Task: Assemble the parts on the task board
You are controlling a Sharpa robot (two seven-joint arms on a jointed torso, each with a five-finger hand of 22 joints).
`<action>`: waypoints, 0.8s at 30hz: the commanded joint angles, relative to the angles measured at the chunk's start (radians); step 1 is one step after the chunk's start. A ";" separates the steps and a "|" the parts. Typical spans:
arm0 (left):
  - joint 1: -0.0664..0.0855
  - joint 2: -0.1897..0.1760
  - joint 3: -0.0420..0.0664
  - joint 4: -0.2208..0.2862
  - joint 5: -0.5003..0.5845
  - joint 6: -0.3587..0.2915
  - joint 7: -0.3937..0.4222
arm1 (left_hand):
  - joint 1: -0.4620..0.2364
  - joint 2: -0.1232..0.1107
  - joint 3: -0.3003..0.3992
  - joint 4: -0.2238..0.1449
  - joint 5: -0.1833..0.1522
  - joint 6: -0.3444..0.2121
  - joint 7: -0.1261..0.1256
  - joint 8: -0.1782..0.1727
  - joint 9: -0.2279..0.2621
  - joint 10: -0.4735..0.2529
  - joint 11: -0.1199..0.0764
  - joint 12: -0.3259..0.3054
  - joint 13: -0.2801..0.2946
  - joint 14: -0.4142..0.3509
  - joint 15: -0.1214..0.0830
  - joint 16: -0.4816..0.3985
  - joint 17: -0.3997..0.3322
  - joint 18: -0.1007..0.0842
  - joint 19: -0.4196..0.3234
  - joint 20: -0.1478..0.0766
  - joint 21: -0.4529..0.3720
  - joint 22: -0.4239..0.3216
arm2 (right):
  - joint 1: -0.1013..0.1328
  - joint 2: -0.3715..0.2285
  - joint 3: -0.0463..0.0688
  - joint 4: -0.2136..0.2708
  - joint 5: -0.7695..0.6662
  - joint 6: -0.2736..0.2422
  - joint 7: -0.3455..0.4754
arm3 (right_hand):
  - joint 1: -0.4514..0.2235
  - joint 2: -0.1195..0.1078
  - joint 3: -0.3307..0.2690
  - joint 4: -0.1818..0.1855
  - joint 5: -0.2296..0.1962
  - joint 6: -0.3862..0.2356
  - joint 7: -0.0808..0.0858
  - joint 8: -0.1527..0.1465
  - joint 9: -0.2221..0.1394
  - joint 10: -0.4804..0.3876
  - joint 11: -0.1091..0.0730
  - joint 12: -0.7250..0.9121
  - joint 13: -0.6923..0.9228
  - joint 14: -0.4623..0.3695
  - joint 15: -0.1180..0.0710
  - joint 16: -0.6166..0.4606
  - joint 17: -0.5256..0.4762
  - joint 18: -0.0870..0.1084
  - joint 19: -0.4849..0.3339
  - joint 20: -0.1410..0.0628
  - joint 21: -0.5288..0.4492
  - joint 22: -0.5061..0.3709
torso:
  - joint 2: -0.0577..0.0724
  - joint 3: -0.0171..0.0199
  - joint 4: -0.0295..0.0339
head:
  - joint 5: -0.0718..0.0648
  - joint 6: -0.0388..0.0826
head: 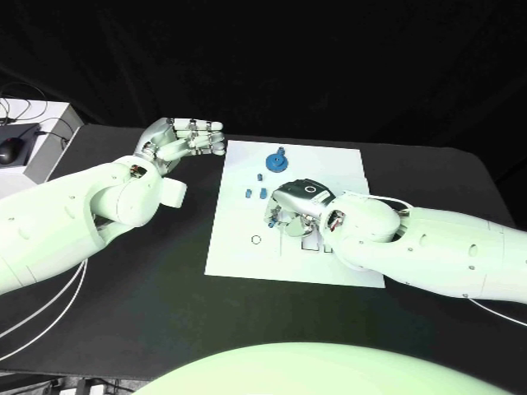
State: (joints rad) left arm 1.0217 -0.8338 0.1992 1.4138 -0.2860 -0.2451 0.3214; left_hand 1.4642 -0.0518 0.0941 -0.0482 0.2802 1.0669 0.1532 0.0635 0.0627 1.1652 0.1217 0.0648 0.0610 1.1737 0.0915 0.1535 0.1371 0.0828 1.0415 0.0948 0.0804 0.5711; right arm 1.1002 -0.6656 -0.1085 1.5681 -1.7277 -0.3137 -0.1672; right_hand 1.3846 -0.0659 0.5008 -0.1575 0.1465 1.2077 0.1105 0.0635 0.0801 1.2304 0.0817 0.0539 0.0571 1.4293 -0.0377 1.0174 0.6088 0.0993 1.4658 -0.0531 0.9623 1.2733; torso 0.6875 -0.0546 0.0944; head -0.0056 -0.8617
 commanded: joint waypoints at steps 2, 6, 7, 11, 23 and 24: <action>0.000 0.000 0.001 0.003 -0.004 0.013 0.003 | -0.009 -0.002 0.003 0.003 0.002 0.000 0.005 0.000 0.000 -0.009 0.000 -0.002 -0.001 -0.009 -0.001 -0.004 0.000 -0.005 -0.005 0.004 -0.001 -0.001 | -0.004 0.003 -0.001 -0.005 -0.020 0.014 0.000 | -0.002 0.010 0.001 -0.007 0.005 0.004 0.005 0.001 0.000 0.034 -0.023 0.006 0.004 -0.006 0.001 0.006 -0.001 0.016 0.065 -0.006 -0.004 -0.001 | 0.000 0.0004 0.0007 | 0.002 -0.002; 0.000 0.000 0.001 0.004 -0.004 0.012 0.003 | -0.008 -0.003 0.002 0.003 0.002 0.001 0.004 0.000 0.000 -0.010 0.000 -0.002 -0.001 -0.009 -0.001 -0.005 0.000 -0.004 -0.005 0.004 -0.003 -0.003 | -0.007 0.007 -0.001 -0.006 -0.020 0.015 0.000 | -0.002 0.010 0.001 -0.007 0.005 0.004 0.005 0.001 0.000 0.034 -0.023 0.006 0.004 -0.006 0.001 0.006 -0.001 0.016 0.065 -0.006 -0.004 -0.001 | 0.000 0.0004 -0.0003 | 0.001 -0.002; 0.000 0.000 0.001 0.004 -0.004 0.012 0.003 | -0.008 -0.003 0.002 0.003 0.002 0.001 0.004 0.000 0.000 -0.010 0.000 -0.002 -0.001 -0.009 -0.001 -0.005 0.000 -0.004 -0.005 0.004 -0.003 -0.003 | -0.007 0.008 -0.001 -0.006 -0.020 0.015 0.000 | -0.002 0.010 0.001 -0.007 0.005 0.004 0.005 0.001 0.000 0.034 -0.023 0.006 0.004 -0.006 0.001 0.006 -0.001 0.016 0.065 -0.006 -0.004 -0.001 | 0.000 0.0004 -0.0006 | 0.001 -0.002; 0.000 0.000 0.001 0.004 -0.005 0.012 0.003 | -0.008 -0.003 0.002 0.003 0.002 0.001 0.004 0.000 0.000 -0.010 0.000 -0.002 -0.001 -0.009 -0.001 -0.005 0.000 -0.004 -0.005 0.004 -0.003 -0.003 | -0.009 0.010 -0.001 -0.007 -0.021 0.017 0.000 | -0.002 0.011 0.001 -0.008 0.006 0.004 0.005 0.001 0.000 0.033 -0.023 0.006 0.004 -0.007 0.001 0.007 -0.002 0.016 0.065 -0.006 -0.004 -0.001 | 0.000 0.0004 0.0000 | 0.001 -0.004; 0.000 0.000 0.001 0.004 -0.006 0.013 0.001 | -0.006 -0.002 0.002 0.003 0.002 0.001 0.004 0.000 0.000 -0.010 0.000 -0.002 -0.001 -0.009 -0.001 -0.005 0.000 -0.004 -0.004 0.004 -0.003 -0.004 | -0.012 0.019 -0.002 -0.017 -0.007 0.012 0.019 | -0.030 -0.024 -0.068 0.007 0.106 -0.040 0.015 -0.002 -0.010 -0.003 -0.013 0.005 0.003 -0.010 0.008 -0.011 -0.014 0.022 0.063 -0.001 -0.048 -0.024 | -0.001 0.0002 0.0000 | 0.003 -0.006; 0.000 0.000 0.001 0.004 -0.006 0.013 0.000 | -0.006 -0.002 0.002 0.003 0.002 0.001 0.004 0.000 0.000 -0.010 0.000 -0.002 -0.001 -0.009 -0.001 -0.005 0.000 -0.004 -0.004 0.004 -0.003 -0.004 | -0.012 0.019 -0.003 -0.018 -0.005 0.013 0.020 | -0.031 -0.025 -0.083 0.010 0.111 -0.047 0.014 -0.001 -0.010 -0.010 -0.012 0.006 0.003 -0.009 0.009 -0.013 -0.015 0.024 0.063 0.000 -0.052 -0.027 | -0.001 0.0001 -0.0001 | 0.003 -0.005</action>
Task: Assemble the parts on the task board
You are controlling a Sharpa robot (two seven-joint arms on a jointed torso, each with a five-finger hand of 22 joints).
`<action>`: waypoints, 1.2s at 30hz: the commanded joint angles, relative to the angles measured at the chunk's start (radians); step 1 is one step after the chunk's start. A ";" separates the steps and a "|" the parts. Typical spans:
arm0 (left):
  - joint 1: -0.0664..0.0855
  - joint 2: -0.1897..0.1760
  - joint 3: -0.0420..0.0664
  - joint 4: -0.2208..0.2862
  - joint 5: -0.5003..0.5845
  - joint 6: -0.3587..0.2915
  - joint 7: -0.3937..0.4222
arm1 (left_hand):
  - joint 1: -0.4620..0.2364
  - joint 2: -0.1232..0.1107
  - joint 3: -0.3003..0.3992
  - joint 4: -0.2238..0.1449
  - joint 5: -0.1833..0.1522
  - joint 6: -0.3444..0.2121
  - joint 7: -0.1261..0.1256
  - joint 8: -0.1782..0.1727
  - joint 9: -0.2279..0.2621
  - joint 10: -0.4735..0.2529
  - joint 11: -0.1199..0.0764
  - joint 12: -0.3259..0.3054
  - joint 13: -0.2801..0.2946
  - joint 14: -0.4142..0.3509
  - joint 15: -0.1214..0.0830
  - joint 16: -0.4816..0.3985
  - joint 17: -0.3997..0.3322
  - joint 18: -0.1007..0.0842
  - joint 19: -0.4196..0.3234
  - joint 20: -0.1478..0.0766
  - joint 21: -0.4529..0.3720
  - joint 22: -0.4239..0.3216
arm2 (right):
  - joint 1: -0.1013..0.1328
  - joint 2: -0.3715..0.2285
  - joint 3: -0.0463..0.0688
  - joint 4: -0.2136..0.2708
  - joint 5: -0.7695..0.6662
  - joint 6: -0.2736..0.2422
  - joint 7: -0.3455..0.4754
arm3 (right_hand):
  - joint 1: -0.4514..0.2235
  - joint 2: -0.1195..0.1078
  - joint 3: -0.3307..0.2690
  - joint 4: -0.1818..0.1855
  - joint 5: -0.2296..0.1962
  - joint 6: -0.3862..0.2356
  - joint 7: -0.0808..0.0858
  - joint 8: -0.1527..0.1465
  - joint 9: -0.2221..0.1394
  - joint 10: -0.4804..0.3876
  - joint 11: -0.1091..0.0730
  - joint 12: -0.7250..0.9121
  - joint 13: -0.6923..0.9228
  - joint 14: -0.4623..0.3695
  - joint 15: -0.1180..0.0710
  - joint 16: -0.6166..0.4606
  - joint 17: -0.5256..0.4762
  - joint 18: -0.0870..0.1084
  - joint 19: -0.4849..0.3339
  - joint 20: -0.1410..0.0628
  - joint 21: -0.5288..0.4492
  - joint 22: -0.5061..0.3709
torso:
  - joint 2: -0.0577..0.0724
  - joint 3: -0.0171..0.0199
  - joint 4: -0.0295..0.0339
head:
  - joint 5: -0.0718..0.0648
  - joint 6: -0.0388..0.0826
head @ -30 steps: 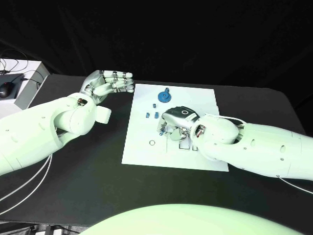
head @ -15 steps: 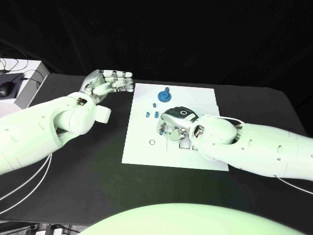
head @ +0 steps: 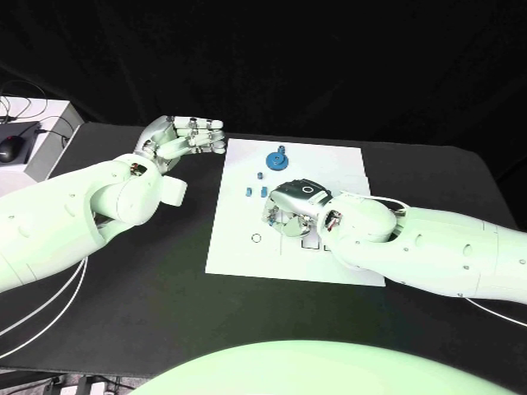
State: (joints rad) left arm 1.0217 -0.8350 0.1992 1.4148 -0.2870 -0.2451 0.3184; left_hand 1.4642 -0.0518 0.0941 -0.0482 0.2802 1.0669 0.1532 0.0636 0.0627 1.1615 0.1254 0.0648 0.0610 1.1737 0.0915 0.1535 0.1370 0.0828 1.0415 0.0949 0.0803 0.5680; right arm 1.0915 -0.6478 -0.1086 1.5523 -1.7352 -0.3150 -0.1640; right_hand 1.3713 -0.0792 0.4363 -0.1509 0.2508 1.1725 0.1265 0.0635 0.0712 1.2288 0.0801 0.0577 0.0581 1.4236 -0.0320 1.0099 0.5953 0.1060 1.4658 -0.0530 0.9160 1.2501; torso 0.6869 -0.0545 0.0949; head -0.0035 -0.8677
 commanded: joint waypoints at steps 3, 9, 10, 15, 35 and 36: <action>0.000 0.001 0.001 0.003 -0.005 0.013 0.002 | -0.006 -0.002 0.002 0.003 0.002 0.001 0.004 0.000 0.000 -0.007 -0.004 -0.002 -0.001 -0.009 -0.001 -0.005 0.000 -0.004 -0.004 0.004 -0.003 -0.001 | -0.004 -0.002 -0.003 -0.004 0.008 0.007 0.022 | -0.039 -0.037 -0.065 0.019 0.007 -0.035 -0.007 -0.002 -0.002 -0.064 0.002 0.002 0.001 -0.004 0.010 -0.012 -0.006 0.024 0.061 0.005 -0.035 -0.021 | 0.000 -0.0001 -0.0016 | 0.000 0.001; 0.000 0.000 0.001 0.002 -0.005 0.013 -0.003 | -0.007 -0.001 0.003 0.003 0.002 0.001 0.005 0.000 0.000 -0.006 -0.004 -0.002 -0.001 -0.009 -0.001 -0.005 0.000 -0.004 -0.004 0.004 -0.003 -0.001 | -0.004 -0.013 -0.004 -0.004 0.022 -0.047 0.026 | 0.019 -0.053 -0.238 0.043 -0.009 -0.094 -0.005 0.000 -0.002 -0.235 0.041 0.009 0.000 -0.006 0.034 -0.052 -0.024 0.070 0.055 0.033 -0.184 -0.109 | 0.000 0.0002 -0.0013 | 0.000 0.003; 0.000 0.000 0.001 0.002 -0.005 0.013 -0.003 | -0.007 -0.001 0.003 0.003 0.002 0.001 0.005 0.000 0.000 -0.006 -0.004 -0.002 -0.001 -0.009 -0.001 -0.005 0.000 -0.004 -0.004 0.004 -0.003 -0.001 | -0.004 -0.014 -0.004 -0.003 0.023 -0.053 0.027 | 0.036 -0.049 -0.272 0.064 -0.011 -0.093 0.000 0.002 0.000 -0.233 0.041 0.008 0.001 -0.005 0.036 -0.052 -0.023 0.075 0.057 0.037 -0.193 -0.118 | 0.000 0.0002 -0.0013 | 0.000 0.003; 0.000 0.001 0.001 0.001 -0.005 0.014 -0.005 | -0.008 -0.002 0.002 0.003 0.001 0.001 0.005 0.000 0.000 -0.007 -0.003 -0.002 -0.001 -0.009 -0.001 -0.006 -0.001 -0.004 -0.004 0.004 -0.003 -0.001 | -0.004 -0.028 -0.004 0.009 0.034 -0.093 0.036 | 0.073 -0.081 -0.318 0.136 -0.010 -0.124 -0.006 0.001 -0.001 -0.281 0.050 0.009 0.002 -0.006 0.043 -0.050 -0.022 0.083 0.055 0.042 -0.213 -0.141 | 0.000 0.0004 0.0004 | -0.002 0.005; 0.000 0.003 0.001 -0.005 -0.005 0.020 -0.001 | -0.009 -0.002 0.001 0.004 0.002 0.001 0.005 0.000 0.000 -0.007 -0.003 -0.002 -0.001 -0.009 -0.001 -0.006 -0.001 -0.004 -0.004 0.005 -0.004 -0.002 | 0.091 -0.266 0.024 0.051 0.176 -0.103 0.031 | 0.026 -0.062 -0.320 0.117 0.004 -0.107 0.001 -0.001 -0.002 -0.043 -0.001 0.009 0.004 0.003 0.007 -0.047 -0.015 0.033 0.058 0.003 -0.120 -0.133 | -0.004 0.0033 -0.0142 | -0.031 0.043; 0.000 0.003 0.001 -0.005 -0.005 0.020 -0.001 | -0.009 -0.002 0.001 0.004 0.002 0.001 0.005 0.000 0.000 -0.007 -0.003 -0.002 -0.001 -0.009 -0.001 -0.006 -0.001 -0.004 -0.004 0.005 -0.004 -0.002 | 0.094 -0.270 0.025 0.041 0.167 -0.088 0.029 | 0.018 -0.070 -0.333 0.120 0.002 -0.109 -0.005 -0.001 -0.002 -0.067 0.002 0.007 0.004 0.004 0.009 -0.046 -0.013 0.035 0.058 0.004 -0.118 -0.133 | -0.004 0.0038 -0.0156 | -0.032 0.045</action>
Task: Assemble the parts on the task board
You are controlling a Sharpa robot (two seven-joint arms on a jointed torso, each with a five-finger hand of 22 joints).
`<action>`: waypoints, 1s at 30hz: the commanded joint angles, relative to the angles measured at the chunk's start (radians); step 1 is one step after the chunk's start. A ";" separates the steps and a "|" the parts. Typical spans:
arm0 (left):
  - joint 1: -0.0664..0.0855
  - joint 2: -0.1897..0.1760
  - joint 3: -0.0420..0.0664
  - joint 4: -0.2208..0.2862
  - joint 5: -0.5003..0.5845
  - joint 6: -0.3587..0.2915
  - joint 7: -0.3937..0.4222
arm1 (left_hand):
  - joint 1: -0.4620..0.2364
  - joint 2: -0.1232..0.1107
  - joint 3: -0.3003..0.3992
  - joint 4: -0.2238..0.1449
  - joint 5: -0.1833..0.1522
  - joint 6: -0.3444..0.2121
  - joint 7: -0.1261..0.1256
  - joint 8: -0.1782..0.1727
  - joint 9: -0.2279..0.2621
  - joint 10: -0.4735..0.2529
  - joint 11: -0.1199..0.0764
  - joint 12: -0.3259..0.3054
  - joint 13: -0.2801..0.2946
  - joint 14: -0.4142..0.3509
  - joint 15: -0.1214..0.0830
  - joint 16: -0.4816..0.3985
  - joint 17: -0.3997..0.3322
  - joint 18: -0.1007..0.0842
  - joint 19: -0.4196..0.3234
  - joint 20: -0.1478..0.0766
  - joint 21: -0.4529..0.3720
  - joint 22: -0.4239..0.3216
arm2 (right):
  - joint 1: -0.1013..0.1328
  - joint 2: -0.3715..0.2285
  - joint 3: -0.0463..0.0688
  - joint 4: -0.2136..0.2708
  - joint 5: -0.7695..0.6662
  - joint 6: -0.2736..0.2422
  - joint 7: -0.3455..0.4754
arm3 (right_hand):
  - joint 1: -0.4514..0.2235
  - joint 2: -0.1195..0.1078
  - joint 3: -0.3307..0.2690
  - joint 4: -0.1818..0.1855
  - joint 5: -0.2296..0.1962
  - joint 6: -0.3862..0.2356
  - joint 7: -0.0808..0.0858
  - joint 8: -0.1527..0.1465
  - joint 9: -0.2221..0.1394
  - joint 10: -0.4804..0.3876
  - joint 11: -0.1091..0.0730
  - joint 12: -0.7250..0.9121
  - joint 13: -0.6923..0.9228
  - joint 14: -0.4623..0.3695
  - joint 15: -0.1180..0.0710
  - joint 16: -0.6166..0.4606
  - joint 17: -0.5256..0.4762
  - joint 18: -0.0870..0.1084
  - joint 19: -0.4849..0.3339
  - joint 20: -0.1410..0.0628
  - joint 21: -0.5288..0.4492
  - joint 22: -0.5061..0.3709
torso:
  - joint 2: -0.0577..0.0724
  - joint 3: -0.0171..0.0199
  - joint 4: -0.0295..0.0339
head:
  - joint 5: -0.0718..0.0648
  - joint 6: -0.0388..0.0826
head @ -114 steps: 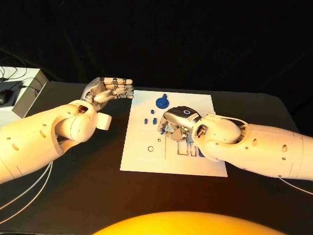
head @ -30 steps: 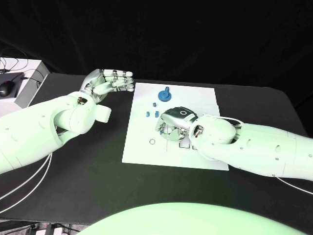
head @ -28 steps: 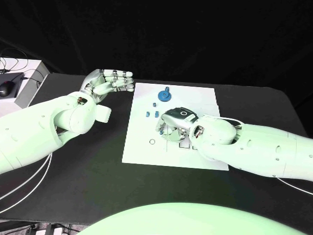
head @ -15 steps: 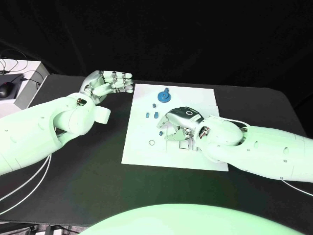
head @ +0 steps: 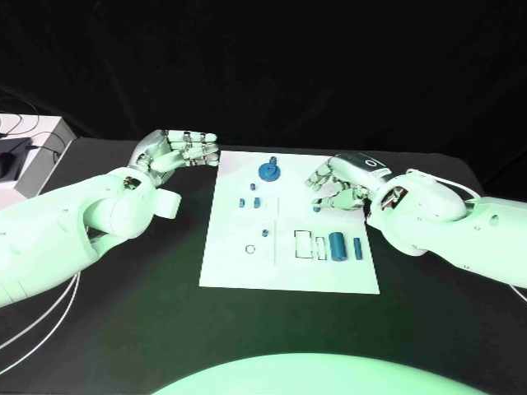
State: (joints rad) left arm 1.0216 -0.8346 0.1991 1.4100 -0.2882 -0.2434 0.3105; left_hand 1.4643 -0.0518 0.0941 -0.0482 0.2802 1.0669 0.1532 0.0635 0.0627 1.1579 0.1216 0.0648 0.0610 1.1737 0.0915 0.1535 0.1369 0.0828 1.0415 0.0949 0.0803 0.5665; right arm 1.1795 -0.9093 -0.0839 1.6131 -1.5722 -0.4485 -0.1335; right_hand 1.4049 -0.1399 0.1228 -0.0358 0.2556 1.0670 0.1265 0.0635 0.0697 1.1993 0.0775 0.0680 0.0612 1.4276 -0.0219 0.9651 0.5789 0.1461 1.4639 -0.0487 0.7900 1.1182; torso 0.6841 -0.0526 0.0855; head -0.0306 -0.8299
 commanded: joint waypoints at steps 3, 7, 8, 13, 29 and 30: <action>0.000 0.003 0.001 -0.002 -0.003 0.020 0.007 | -0.009 -0.002 0.001 0.004 0.002 0.001 0.005 0.000 0.000 -0.004 0.000 -0.002 -0.001 -0.009 -0.001 -0.006 -0.001 -0.004 -0.004 0.005 -0.004 -0.001 | 0.012 -0.014 0.000 -0.042 -0.030 0.076 -0.005 | -0.022 -0.020 -0.074 0.021 0.019 -0.014 -0.023 -0.001 0.000 -0.087 0.011 0.003 0.002 -0.001 0.004 0.004 0.012 0.008 0.060 0.005 0.012 -0.004 | 0.001 0.0035 -0.0068 | -0.006 0.012; 0.000 0.005 0.001 -0.003 -0.004 0.021 0.007 | -0.009 -0.002 0.001 0.004 0.002 0.001 0.005 0.000 0.000 -0.004 0.000 -0.002 -0.001 -0.009 -0.001 -0.006 -0.001 -0.004 -0.004 0.005 -0.004 -0.001 | 0.015 -0.011 0.001 -0.058 -0.063 0.105 -0.011 | -0.001 -0.023 -0.104 0.050 0.020 -0.026 -0.035 -0.001 0.001 -0.108 0.017 0.007 0.002 -0.002 0.007 0.007 0.017 0.014 0.060 0.013 0.021 -0.006 | 0.002 0.0047 -0.0066 | -0.006 0.012; 0.000 0.005 0.001 -0.004 -0.004 0.021 0.007 | -0.009 -0.002 0.001 0.004 0.002 0.001 0.005 0.000 0.000 -0.004 0.000 -0.002 -0.001 -0.009 -0.001 -0.006 -0.001 -0.004 -0.004 0.005 -0.004 -0.001 | 0.015 -0.009 0.001 -0.061 -0.070 0.113 -0.013 | 0.003 -0.028 -0.108 0.062 0.019 -0.026 -0.035 -0.001 0.001 -0.111 0.017 0.006 0.002 -0.001 0.009 0.007 0.018 0.014 0.060 0.014 0.023 -0.009 | 0.001 0.0038 -0.0063 | -0.006 0.010; 0.000 0.005 0.001 -0.004 -0.004 0.022 0.005 | -0.009 -0.002 0.001 0.004 0.002 0.001 0.005 0.000 0.000 -0.004 0.000 -0.002 -0.001 -0.009 -0.001 -0.006 -0.001 -0.004 -0.004 0.005 -0.004 -0.001 | 0.013 0.003 0.000 -0.077 -0.089 0.143 -0.019 | 0.015 -0.033 -0.109 0.081 0.020 -0.025 -0.038 -0.001 0.001 -0.117 0.018 0.006 0.001 -0.002 0.010 0.007 0.021 0.015 0.060 0.014 0.031 -0.015 | 0.001 0.0014 -0.0046 | -0.007 0.008; 0.000 0.003 0.001 -0.004 -0.007 0.020 0.000 | -0.010 -0.001 -0.002 0.007 0.001 0.001 0.006 0.000 0.000 -0.004 0.001 -0.002 -0.001 -0.009 0.000 -0.005 0.000 -0.004 -0.003 0.005 -0.004 -0.004 | -0.006 0.052 -0.006 -0.106 -0.096 0.174 -0.036 | -0.005 0.038 -0.033 0.040 -0.012 0.035 -0.012 -0.002 0.001 -0.017 -0.001 -0.005 0.000 0.002 -0.003 0.017 0.019 -0.002 0.062 0.002 0.069 -0.006 | 0.000 0.0003 -0.0048 | -0.008 -0.002; 0.000 0.002 0.001 -0.004 -0.007 0.019 0.000 | -0.010 -0.001 -0.002 0.007 0.001 0.001 0.006 0.000 0.000 -0.004 0.001 -0.002 -0.001 -0.009 0.000 -0.005 0.000 -0.004 -0.003 0.005 -0.004 -0.004 | -0.007 0.055 -0.006 -0.108 -0.095 0.173 -0.038 | -0.012 0.032 -0.011 0.042 -0.010 0.037 -0.011 -0.002 -0.001 -0.010 -0.003 -0.006 0.000 0.002 -0.004 0.019 0.019 -0.003 0.062 0.001 0.072 -0.004 | -0.001 0.0001 -0.0051 | -0.008 -0.003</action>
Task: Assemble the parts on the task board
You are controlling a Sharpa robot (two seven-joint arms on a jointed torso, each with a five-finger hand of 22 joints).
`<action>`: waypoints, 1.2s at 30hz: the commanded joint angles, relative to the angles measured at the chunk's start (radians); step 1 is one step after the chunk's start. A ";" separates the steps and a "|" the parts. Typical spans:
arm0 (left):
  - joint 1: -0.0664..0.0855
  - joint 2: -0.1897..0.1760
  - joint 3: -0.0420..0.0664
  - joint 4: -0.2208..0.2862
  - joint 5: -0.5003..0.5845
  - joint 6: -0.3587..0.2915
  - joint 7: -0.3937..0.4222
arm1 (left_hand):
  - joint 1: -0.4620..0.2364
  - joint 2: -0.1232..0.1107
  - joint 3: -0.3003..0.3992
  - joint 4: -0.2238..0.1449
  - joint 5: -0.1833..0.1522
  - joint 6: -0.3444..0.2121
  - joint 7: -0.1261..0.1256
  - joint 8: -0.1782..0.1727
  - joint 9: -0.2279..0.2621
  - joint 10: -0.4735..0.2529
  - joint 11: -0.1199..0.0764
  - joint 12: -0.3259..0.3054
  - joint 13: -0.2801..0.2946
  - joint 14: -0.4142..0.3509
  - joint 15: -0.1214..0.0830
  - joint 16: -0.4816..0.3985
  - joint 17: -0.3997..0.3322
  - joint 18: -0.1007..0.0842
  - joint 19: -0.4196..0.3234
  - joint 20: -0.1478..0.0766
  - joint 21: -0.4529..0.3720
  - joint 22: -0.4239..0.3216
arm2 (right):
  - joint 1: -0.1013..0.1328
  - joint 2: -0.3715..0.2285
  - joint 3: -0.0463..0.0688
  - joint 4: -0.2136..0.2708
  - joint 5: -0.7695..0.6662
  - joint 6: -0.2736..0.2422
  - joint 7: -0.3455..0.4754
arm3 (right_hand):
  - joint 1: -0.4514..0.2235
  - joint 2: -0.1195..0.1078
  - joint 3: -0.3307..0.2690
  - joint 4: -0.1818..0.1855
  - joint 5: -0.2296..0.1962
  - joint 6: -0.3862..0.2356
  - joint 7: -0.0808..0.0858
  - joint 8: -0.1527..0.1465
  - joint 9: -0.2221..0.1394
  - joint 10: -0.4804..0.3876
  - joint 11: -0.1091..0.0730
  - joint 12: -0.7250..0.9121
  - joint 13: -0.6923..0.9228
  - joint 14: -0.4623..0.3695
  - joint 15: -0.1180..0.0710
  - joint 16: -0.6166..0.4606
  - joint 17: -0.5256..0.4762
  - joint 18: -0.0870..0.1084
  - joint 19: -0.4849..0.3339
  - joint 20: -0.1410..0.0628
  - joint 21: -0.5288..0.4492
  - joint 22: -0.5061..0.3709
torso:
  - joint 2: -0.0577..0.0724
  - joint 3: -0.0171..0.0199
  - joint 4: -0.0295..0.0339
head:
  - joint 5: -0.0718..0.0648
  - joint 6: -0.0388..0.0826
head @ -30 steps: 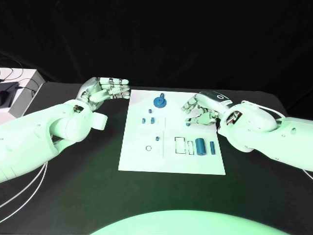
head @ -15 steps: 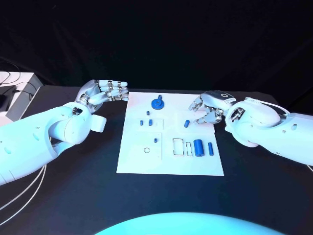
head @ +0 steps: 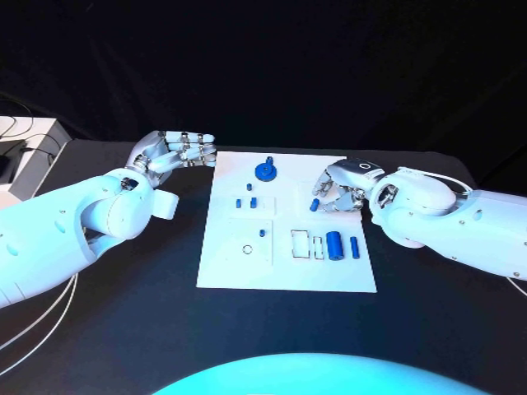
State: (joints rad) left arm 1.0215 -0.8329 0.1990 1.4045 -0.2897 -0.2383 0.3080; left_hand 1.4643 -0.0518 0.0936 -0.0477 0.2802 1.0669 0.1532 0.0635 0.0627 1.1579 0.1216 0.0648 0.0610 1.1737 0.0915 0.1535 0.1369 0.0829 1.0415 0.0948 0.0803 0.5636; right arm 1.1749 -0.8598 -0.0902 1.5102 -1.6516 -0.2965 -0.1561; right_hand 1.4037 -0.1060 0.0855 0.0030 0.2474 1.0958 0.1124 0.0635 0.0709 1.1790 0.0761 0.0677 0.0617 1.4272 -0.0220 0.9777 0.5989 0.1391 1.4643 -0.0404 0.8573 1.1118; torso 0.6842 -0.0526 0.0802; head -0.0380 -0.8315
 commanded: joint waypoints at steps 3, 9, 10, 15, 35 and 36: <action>0.000 0.000 0.001 0.002 -0.005 0.014 0.002 | -0.010 -0.001 -0.001 0.007 0.001 0.001 0.006 0.000 0.000 -0.004 0.001 -0.002 -0.001 -0.009 0.000 -0.005 0.000 -0.004 -0.003 0.005 -0.004 -0.001 | -0.005 0.010 0.000 -0.006 -0.015 0.019 -0.017 | -0.021 -0.011 0.060 0.003 0.001 0.013 0.004 -0.002 -0.002 0.021 -0.003 -0.006 -0.001 0.002 -0.006 0.008 -0.002 0.003 0.061 -0.009 0.008 0.003 | -0.001 -0.0001 -0.0003 | 0.000 -0.003; 0.000 -0.001 0.001 0.002 -0.005 0.013 0.002 | -0.010 -0.001 -0.001 0.007 0.001 0.001 0.006 0.000 0.000 -0.004 0.001 -0.002 -0.001 -0.009 0.000 -0.005 0.000 -0.004 -0.003 0.005 -0.004 -0.001 | -0.010 0.021 0.000 -0.008 -0.014 0.016 -0.018 | -0.041 -0.024 0.121 -0.003 0.007 0.020 0.005 -0.002 -0.002 0.036 -0.006 -0.007 -0.001 0.001 -0.008 0.012 -0.005 0.000 0.062 -0.012 0.016 0.005 | -0.001 0.0011 -0.0006 | 0.000 -0.003; 0.000 -0.001 0.001 0.002 -0.005 0.012 0.002 | -0.010 -0.001 -0.001 0.007 0.001 0.001 0.006 0.000 0.000 -0.004 0.001 -0.002 -0.001 -0.009 0.000 -0.005 0.000 -0.004 -0.003 0.005 -0.004 -0.001 | -0.011 0.022 -0.001 -0.008 -0.014 0.015 -0.018 | -0.042 -0.024 0.125 -0.004 0.007 0.021 0.005 -0.002 -0.002 0.038 -0.007 -0.007 -0.001 0.001 -0.008 0.013 -0.005 0.000 0.061 -0.012 0.016 0.005 | -0.001 0.0014 -0.0007 | 0.000 -0.003; 0.000 -0.002 0.001 0.003 -0.005 0.012 0.001 | -0.010 0.000 -0.001 0.008 0.002 0.001 0.005 0.000 0.000 -0.004 0.000 -0.002 -0.001 -0.009 -0.001 -0.005 0.000 -0.004 -0.002 0.005 -0.004 -0.003 | -0.013 0.028 -0.001 -0.009 -0.013 0.016 -0.017 | -0.051 -0.025 0.143 -0.010 0.011 0.025 0.005 -0.002 -0.002 0.042 -0.009 -0.006 0.000 0.001 -0.009 0.015 -0.006 -0.002 0.061 -0.013 0.022 0.008 | 0.000 0.0007 -0.0015 | 0.000 -0.005; 0.000 -0.005 0.001 0.004 -0.005 0.010 -0.001 | -0.008 0.000 0.000 0.009 0.002 0.002 0.005 0.001 0.000 -0.004 0.000 -0.002 -0.001 -0.009 -0.001 -0.004 0.000 -0.004 -0.002 0.005 -0.004 -0.004 | -0.018 0.036 -0.002 -0.012 -0.040 0.001 -0.034 | -0.015 0.079 0.277 -0.062 -0.072 0.101 -0.008 0.003 0.010 0.086 -0.027 -0.006 0.001 0.000 -0.022 0.045 0.015 -0.026 0.065 -0.026 0.124 0.080 | 0.000 0.0017 -0.0009 | 0.000 -0.009; 0.000 -0.005 0.001 0.004 -0.005 0.010 -0.002 | -0.008 0.000 0.000 0.009 0.002 0.002 0.005 0.001 0.000 -0.004 0.000 -0.002 -0.001 -0.009 -0.001 -0.004 0.000 -0.004 -0.002 0.005 -0.004 -0.004 | -0.018 0.035 -0.002 -0.012 -0.043 -0.002 -0.036 | -0.016 0.086 0.292 -0.068 -0.098 0.103 -0.009 0.004 0.011 0.087 -0.028 -0.006 0.001 -0.001 -0.023 0.047 0.017 -0.027 0.064 -0.026 0.127 0.083 | 0.000 0.0020 -0.0011 | 0.000 -0.009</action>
State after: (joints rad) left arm 1.0215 -0.8382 0.1990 1.4059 -0.2913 -0.2386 0.3034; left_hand 1.4643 -0.0518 0.0940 -0.0425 0.2802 1.0669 0.1532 0.0635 0.0627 1.1579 0.1217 0.0648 0.0610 1.1737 0.0915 0.1535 0.1369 0.0828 1.0415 0.0949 0.0803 0.5600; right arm 1.1581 -0.8243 -0.0922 1.4977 -1.6650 -0.2935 -0.1787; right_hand 1.3723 -0.0612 0.3649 -0.0620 0.1549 1.1926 0.1046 0.0615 0.0779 1.2525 0.0569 0.0550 0.0583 1.4253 -0.0382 1.0215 0.6145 0.1168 1.4664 -0.0574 0.9816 1.1921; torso 0.6840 -0.0509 0.0796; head -0.0383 -0.8395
